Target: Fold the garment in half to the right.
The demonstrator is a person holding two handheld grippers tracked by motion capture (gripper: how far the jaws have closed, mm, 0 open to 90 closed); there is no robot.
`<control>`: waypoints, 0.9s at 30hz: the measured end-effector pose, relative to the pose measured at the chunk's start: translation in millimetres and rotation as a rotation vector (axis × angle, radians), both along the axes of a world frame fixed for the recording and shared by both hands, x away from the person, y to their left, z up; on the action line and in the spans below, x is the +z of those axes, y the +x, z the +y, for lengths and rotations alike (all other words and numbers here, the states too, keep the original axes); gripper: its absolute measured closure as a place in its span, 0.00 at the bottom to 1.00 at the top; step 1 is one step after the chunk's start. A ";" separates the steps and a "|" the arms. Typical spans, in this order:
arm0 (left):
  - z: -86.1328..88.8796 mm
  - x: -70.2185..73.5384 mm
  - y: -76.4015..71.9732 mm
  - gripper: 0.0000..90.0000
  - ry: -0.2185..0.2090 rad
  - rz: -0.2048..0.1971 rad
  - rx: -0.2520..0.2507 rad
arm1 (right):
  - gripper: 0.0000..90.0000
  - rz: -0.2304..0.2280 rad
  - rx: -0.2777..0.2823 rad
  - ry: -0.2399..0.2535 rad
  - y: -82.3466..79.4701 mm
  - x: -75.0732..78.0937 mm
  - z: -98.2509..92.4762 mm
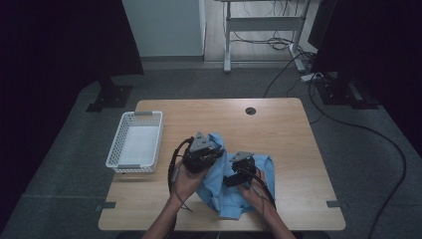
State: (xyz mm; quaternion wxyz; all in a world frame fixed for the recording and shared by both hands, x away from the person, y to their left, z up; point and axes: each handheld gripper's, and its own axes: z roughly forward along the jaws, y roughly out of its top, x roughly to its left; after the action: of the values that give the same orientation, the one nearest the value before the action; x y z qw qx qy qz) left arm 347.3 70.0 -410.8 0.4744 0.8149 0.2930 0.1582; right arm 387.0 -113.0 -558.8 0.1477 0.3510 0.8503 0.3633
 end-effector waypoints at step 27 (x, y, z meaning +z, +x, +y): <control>-24.7 -10.1 14.7 0.95 0.102 0.047 -0.009 | 0.06 -0.010 -0.225 -0.006 11.9 14.4 -112.1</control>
State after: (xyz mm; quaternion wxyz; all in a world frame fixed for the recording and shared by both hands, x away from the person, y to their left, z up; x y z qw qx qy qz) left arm 362.0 45.3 -420.9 0.4260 0.8429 0.2918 0.1515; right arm 398.9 -225.0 -544.3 0.1927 0.4418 0.8059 0.3437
